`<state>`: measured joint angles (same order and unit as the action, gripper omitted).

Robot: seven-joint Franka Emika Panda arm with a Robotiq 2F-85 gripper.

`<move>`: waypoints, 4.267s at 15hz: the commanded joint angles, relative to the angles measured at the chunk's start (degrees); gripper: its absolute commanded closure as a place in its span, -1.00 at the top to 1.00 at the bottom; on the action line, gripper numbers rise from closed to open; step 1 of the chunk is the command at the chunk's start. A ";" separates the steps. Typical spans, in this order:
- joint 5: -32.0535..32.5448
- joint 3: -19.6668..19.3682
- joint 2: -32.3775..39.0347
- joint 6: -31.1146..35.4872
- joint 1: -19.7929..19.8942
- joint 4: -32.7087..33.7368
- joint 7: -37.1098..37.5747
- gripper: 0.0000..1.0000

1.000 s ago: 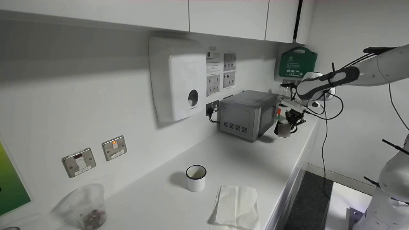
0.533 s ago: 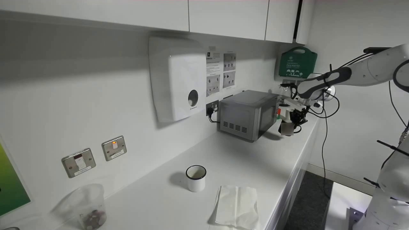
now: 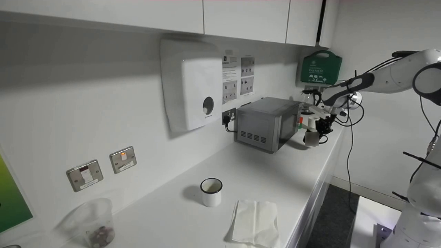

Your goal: Pick up the cup and put it on the right side of the counter

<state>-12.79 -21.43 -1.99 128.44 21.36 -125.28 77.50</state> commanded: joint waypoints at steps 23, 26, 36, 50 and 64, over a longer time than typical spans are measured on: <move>-0.46 0.18 1.44 -1.44 -0.13 1.60 3.36 -0.95; -1.31 -0.24 2.89 -2.15 0.16 3.61 4.98 -0.95; -3.88 -2.79 10.54 -2.46 2.22 15.14 6.49 -0.95; -3.21 -5.03 23.38 1.22 6.45 27.16 7.98 -0.95; -1.72 -6.59 27.67 7.88 7.78 29.48 8.63 -0.95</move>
<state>-15.26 -27.50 24.78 135.44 28.64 -97.87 84.48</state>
